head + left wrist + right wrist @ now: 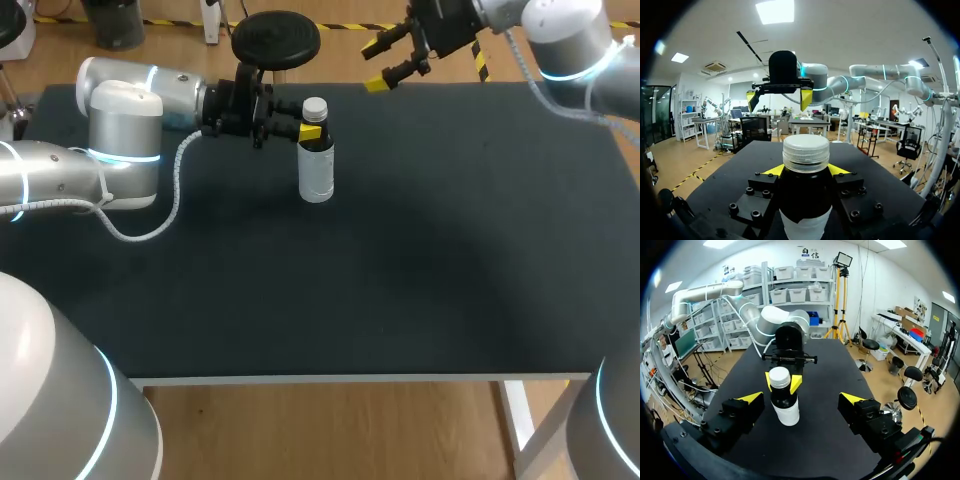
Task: Unscrew the bottle cap
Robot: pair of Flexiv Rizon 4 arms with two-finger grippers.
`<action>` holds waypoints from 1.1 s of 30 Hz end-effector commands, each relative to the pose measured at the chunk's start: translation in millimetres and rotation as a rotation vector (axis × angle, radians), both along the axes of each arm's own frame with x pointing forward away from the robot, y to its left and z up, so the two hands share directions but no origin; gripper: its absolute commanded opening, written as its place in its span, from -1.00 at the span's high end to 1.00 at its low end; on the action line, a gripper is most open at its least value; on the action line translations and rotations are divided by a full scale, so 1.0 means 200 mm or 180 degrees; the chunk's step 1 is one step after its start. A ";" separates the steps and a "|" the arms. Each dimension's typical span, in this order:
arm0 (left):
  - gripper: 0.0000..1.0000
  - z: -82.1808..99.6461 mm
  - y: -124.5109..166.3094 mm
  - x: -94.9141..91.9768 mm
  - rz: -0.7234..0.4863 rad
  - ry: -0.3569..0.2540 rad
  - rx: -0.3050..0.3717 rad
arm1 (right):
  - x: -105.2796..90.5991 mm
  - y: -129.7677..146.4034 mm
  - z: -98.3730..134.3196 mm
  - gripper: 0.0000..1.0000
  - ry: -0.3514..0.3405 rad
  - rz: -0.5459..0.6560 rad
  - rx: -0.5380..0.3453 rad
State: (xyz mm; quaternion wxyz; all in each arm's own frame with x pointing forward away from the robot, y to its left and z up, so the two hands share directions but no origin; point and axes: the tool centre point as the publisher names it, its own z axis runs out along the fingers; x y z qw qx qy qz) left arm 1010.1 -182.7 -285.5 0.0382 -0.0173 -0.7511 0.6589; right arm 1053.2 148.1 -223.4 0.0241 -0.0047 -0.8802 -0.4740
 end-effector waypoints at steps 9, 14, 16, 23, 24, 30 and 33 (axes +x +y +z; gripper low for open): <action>1.00 -0.01 0.00 0.01 -0.0013 0.0001 -0.0003 | 0.00 0.17 -0.05 -1.00 0.0045 0.0034 -0.0169; 1.00 -0.01 0.00 0.01 -0.0013 0.0001 -0.0003 | 0.00 0.19 -0.08 -1.00 0.0043 0.0006 -0.0192; 1.00 -0.01 0.00 0.01 -0.0013 0.0001 -0.0003 | 0.00 0.20 -0.09 -1.00 0.0039 0.0023 -0.0188; 1.00 -0.01 0.00 0.01 -0.0013 0.0001 -0.0003 | 0.00 0.26 -0.11 -1.00 0.0045 0.0102 -0.0173; 1.00 -0.01 0.00 0.01 -0.0013 0.0001 -0.0003 | 0.00 0.27 -0.11 -1.00 0.0045 0.0131 -0.0168; 1.00 -0.01 0.00 0.01 -0.0013 0.0001 -0.0003 | -0.01 0.30 -0.15 -1.00 0.0079 0.0181 -0.0186; 1.00 -0.01 0.00 0.01 -0.0013 0.0001 -0.0003 | -0.02 0.32 -0.15 -1.00 0.0067 0.0221 -0.0161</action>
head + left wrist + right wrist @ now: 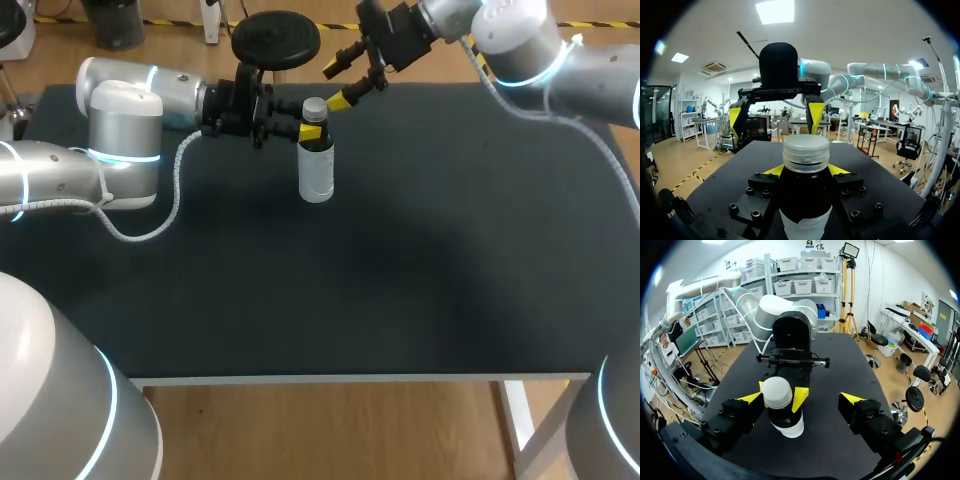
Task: Unscrew the bottle cap
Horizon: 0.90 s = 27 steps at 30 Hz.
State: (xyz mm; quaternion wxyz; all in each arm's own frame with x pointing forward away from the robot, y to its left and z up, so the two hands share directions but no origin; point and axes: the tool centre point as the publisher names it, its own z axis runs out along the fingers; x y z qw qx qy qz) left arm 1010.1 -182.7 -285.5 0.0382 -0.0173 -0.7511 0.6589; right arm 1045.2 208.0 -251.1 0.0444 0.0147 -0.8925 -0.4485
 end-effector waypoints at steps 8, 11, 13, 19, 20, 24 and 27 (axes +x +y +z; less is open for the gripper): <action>1.00 -0.01 0.00 0.01 -0.0013 0.0001 -0.0003 | -0.02 0.03 -0.01 -1.00 0.0019 0.0080 0.0041; 1.00 -0.01 0.00 0.01 -0.0013 0.0001 -0.0003 | -0.03 0.03 0.00 -1.00 0.0006 0.0093 0.0043; 1.00 -0.01 0.00 0.01 -0.0013 0.0001 -0.0003 | -0.04 0.03 0.01 -1.00 0.0004 0.0102 0.0041; 1.00 -0.01 0.00 0.01 -0.0013 0.0001 -0.0003 | -0.06 0.03 0.03 -1.00 0.0092 0.0151 -0.0092; 1.00 -0.01 0.00 0.01 -0.0013 0.0001 -0.0003 | -0.06 0.03 0.03 -1.00 0.0110 0.0156 -0.0125; 1.00 -0.01 0.00 0.01 -0.0013 0.0001 -0.0003 | -0.06 0.05 0.03 -1.00 0.0154 0.0182 -0.0167; 1.00 -0.01 0.00 0.01 -0.0013 0.0001 -0.0003 | -0.07 0.07 0.03 -1.00 0.0173 0.0214 -0.0191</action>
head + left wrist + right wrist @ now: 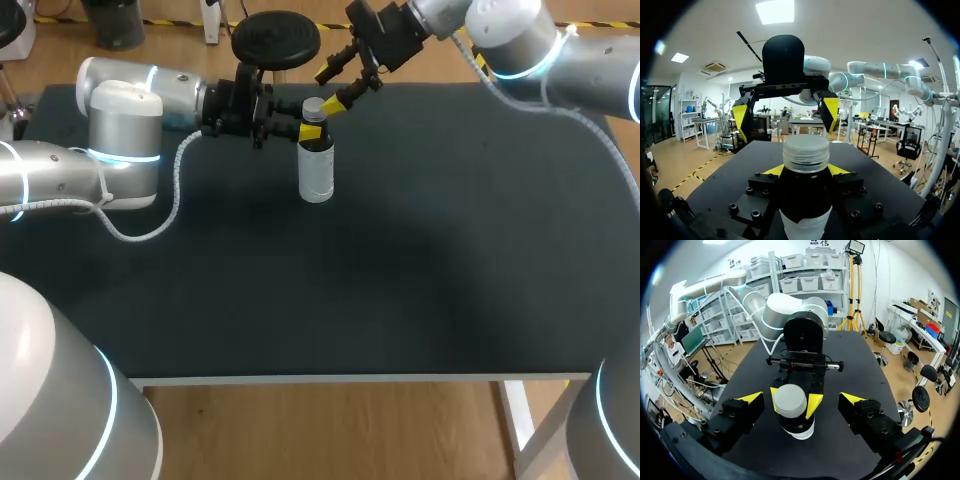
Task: Unscrew the bottle cap
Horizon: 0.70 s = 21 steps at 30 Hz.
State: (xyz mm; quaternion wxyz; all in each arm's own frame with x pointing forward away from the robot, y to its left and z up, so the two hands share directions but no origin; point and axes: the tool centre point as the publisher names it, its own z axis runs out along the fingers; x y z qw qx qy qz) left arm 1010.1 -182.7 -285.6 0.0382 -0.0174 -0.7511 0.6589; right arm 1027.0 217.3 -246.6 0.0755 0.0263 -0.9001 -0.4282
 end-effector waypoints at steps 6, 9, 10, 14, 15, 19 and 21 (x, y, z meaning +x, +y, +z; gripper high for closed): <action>1.00 -0.01 0.00 0.01 -0.0013 0.0001 -0.0003 | 0.02 0.04 -0.03 -1.00 0.0050 0.0082 -0.0075; 1.00 -0.01 0.00 0.01 -0.0013 0.0001 -0.0003 | 0.02 0.04 -0.04 -1.00 0.0060 0.0079 -0.0077; 1.00 -0.01 0.00 0.01 -0.0013 0.0001 -0.0003 | 0.02 0.05 -0.04 -1.00 0.0063 0.0083 -0.0078; 1.00 -0.01 0.00 0.01 -0.0013 0.0001 -0.0003 | 0.01 0.05 -0.04 -1.00 0.0070 0.0109 -0.0082; 1.00 -0.01 0.00 0.01 -0.0013 0.0001 -0.0003 | 0.01 0.05 -0.04 -1.00 0.0070 0.0112 -0.0082; 1.00 -0.01 0.00 0.01 -0.0013 0.0001 -0.0003 | 0.01 0.05 -0.04 -1.00 0.0078 0.0123 -0.0092; 1.00 -0.01 0.00 0.01 -0.0013 0.0001 -0.0003 | 0.00 0.05 -0.04 -1.00 0.0082 0.0125 -0.0099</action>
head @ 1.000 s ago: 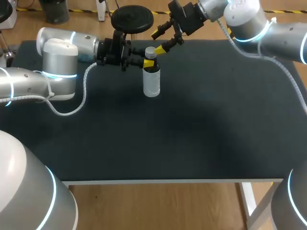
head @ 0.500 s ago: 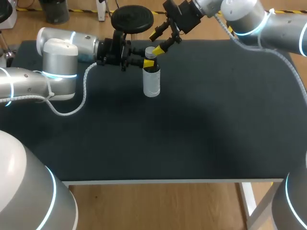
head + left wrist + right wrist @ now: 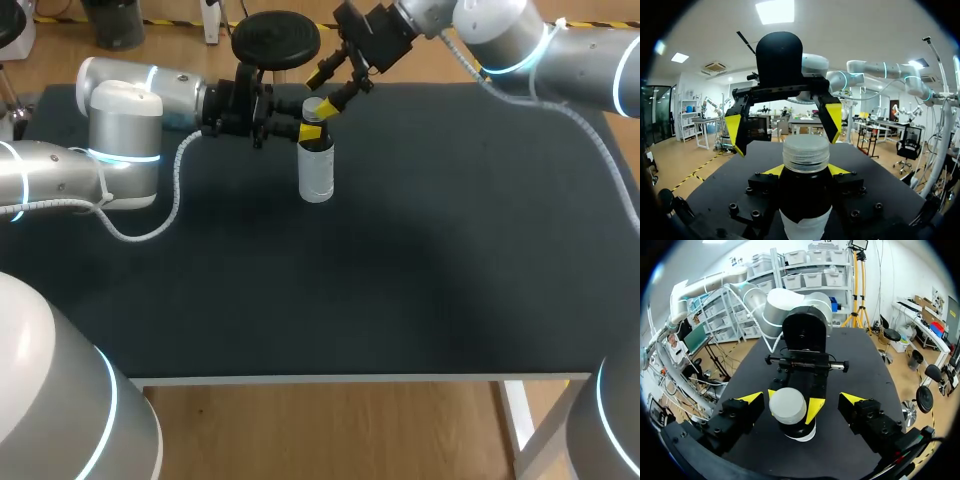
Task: Unscrew the bottle cap
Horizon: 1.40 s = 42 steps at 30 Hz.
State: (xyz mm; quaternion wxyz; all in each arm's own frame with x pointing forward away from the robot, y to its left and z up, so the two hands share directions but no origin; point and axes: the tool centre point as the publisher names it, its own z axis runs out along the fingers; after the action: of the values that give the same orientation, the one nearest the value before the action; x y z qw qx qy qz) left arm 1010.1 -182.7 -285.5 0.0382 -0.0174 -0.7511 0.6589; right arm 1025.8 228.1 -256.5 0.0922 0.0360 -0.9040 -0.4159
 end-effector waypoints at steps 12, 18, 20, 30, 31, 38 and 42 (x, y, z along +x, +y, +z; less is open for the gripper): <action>1.00 -0.01 0.00 0.01 -0.0013 0.0001 -0.0003 | 0.00 -0.01 -0.01 -1.00 0.0057 0.0037 -0.0067; 1.00 -0.01 0.00 0.01 -0.0013 0.0001 -0.0003 | 0.00 -0.01 -0.03 -0.82 0.0073 0.0054 -0.0074; 1.00 -0.01 0.00 0.01 -0.0013 0.0001 -0.0003 | 0.00 -0.01 -0.04 -0.63 0.0074 0.0060 -0.0072; 1.00 -0.01 0.00 0.01 -0.0013 0.0001 -0.0003 | 0.00 -0.02 -0.04 0.61 0.0053 0.0073 -0.0062; 1.00 -0.01 0.00 0.01 -0.0013 0.0001 -0.0003 | 0.00 -0.02 -0.04 0.67 0.0052 0.0071 -0.0060; 1.00 -0.01 0.00 0.01 -0.0013 0.0001 -0.0003 | 0.00 -0.03 -0.05 1.00 0.0031 0.0087 -0.0047; 1.00 -0.01 0.00 0.01 -0.0013 0.0001 -0.0003 | -0.01 -0.03 -0.04 1.00 -0.0012 0.0171 -0.0036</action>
State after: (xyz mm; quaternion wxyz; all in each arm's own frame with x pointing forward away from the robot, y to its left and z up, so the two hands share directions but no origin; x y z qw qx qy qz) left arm 1015.5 -182.7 -286.1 0.0389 -0.0171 -0.7513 0.6586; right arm 1017.7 223.5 -263.2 0.0996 0.0563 -0.9049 -0.4099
